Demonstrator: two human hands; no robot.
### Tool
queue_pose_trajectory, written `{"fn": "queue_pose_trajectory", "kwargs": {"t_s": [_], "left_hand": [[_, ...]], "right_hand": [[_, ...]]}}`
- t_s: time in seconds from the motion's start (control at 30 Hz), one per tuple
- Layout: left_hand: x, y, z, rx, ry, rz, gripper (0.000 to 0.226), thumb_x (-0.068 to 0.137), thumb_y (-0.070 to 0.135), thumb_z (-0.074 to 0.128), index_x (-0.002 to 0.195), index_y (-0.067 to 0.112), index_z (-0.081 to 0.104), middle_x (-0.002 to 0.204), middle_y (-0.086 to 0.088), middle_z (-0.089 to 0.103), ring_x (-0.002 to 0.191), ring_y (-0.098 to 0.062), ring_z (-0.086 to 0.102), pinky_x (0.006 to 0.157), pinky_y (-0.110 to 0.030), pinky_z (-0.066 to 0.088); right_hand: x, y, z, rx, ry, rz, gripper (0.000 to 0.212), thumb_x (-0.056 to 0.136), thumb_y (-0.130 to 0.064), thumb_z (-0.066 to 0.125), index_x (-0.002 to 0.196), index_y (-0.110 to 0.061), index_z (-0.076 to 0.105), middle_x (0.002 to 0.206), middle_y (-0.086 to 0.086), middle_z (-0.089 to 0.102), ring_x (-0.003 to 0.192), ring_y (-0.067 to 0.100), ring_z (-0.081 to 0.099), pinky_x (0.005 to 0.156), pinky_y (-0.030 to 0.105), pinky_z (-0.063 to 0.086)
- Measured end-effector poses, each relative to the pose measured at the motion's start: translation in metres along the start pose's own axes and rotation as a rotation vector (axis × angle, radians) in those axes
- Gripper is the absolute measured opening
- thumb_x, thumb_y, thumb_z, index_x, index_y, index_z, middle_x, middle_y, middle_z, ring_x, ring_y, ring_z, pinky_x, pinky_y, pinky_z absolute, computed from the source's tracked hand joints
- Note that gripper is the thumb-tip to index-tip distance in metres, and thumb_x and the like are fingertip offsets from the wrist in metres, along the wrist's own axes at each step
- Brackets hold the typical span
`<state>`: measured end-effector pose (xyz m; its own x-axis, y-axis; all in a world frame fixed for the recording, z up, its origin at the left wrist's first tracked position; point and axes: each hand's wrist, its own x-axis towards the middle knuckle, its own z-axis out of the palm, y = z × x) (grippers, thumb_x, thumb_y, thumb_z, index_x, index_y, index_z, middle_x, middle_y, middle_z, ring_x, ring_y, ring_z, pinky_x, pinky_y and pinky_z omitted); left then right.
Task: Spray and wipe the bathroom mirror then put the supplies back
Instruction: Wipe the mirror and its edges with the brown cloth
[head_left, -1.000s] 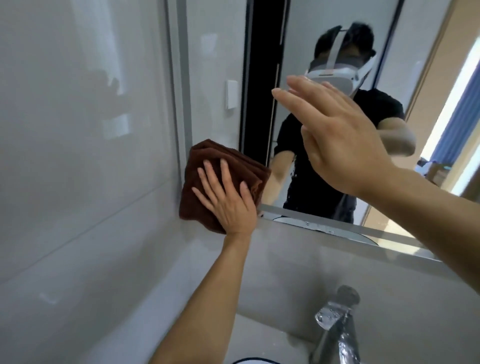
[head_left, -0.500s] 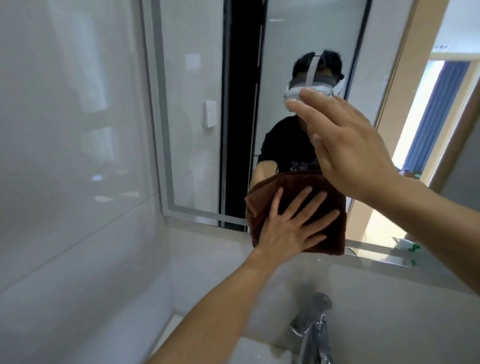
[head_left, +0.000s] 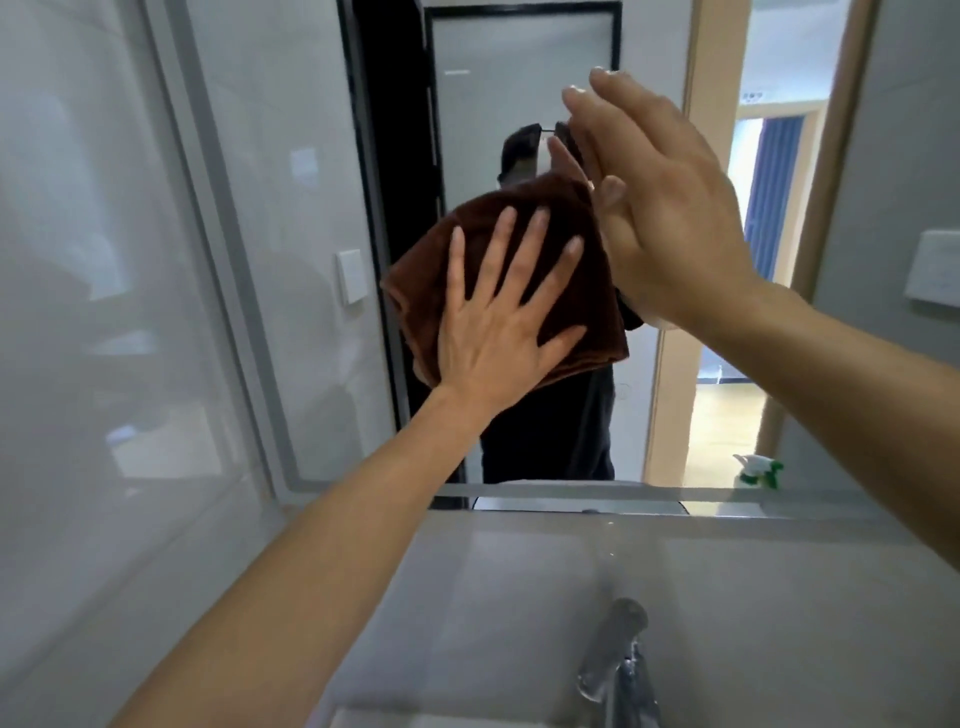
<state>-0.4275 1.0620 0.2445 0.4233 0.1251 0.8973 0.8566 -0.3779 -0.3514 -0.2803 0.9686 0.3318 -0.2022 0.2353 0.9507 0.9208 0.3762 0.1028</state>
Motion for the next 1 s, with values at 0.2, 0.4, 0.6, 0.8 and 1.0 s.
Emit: {"fn": "queue_pose_trajectory", "kwargs": {"t_s": [0.2,0.4,0.6,0.8,1.0], "left_hand": [[-0.091,0.077,0.038,-0.054,-0.086,0.353,0.068,0.093,0.056,0.055,0.154,0.03,0.038,0.163,-0.006,0.03,0.152,-0.031,0.019,0.122,-0.058,-0.003],[-0.143,0.075,0.053,0.02,-0.138,0.52,0.082,0.091,0.058,0.057,0.158,0.026,0.024,0.166,-0.008,0.011,0.153,-0.033,0.002,0.121,-0.059,-0.007],[-0.122,0.024,0.039,-0.065,-0.081,0.469,0.076,0.089,0.058,0.061,0.154,0.027,0.036,0.165,-0.005,0.021,0.15,-0.03,0.019,0.123,-0.058,-0.001],[-0.036,-0.063,-0.001,0.02,0.047,0.036,0.069,0.097,0.062,0.049,0.155,0.027,0.036,0.162,-0.011,0.028,0.151,-0.033,0.024,0.119,-0.065,0.013],[-0.073,-0.056,0.013,0.037,0.083,-0.086,0.071,0.095,0.064,0.052,0.153,0.026,0.038,0.16,-0.014,0.031,0.149,-0.037,0.027,0.118,-0.065,0.018]], "right_hand": [[-0.02,0.012,0.007,-0.075,0.025,-0.004,0.055,0.095,-0.007,0.051,0.149,-0.017,0.043,0.154,0.006,0.042,0.141,0.022,0.04,0.113,0.038,0.039],[-0.054,0.0,0.006,-0.047,-0.081,-0.013,0.054,0.095,-0.001,0.045,0.148,-0.012,0.045,0.154,0.012,0.042,0.144,0.028,0.037,0.116,0.044,0.033],[-0.052,-0.013,0.009,-0.028,-0.109,-0.012,0.057,0.093,0.0,0.046,0.149,-0.014,0.045,0.155,0.012,0.042,0.147,0.028,0.034,0.119,0.044,0.029],[-0.03,-0.021,0.007,-0.01,-0.059,-0.018,0.054,0.096,-0.004,0.042,0.15,-0.014,0.043,0.157,0.01,0.039,0.148,0.025,0.031,0.121,0.042,0.027],[-0.032,-0.022,0.013,0.011,-0.052,-0.024,0.054,0.097,-0.004,0.042,0.15,-0.014,0.043,0.157,0.009,0.038,0.148,0.025,0.03,0.121,0.042,0.027]]}}
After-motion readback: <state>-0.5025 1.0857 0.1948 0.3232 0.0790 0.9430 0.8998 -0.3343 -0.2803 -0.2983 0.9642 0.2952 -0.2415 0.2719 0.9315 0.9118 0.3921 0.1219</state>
